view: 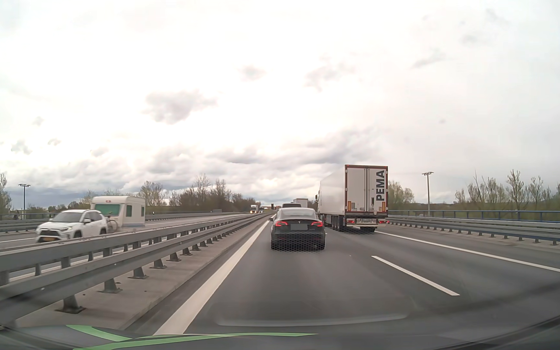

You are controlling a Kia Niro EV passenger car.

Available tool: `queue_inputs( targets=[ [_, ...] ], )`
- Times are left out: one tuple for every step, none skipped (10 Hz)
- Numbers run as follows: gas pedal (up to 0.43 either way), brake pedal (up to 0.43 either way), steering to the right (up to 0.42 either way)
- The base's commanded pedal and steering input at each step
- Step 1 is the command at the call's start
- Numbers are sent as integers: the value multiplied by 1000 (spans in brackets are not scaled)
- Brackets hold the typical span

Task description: Follow the waypoints while adhering to traffic rules and regulations

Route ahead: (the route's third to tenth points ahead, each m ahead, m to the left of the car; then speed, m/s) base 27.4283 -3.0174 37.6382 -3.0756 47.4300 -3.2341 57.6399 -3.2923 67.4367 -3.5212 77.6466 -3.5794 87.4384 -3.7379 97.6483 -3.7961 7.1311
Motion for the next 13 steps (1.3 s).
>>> queue_inputs(
  targets=[
    [110, 0, -1],
    [110, 0, 0],
    [98, 0, 0],
    [98, 0, 0],
    [87, 0, 0],
    [79, 0, 0],
    [79, 0, 0],
    [79, 0, 0],
    [79, 0, 0],
    [79, 0, 0],
    [79, 0, 0],
    [87, 0, 0],
    [98, 0, 0]
  ],
)
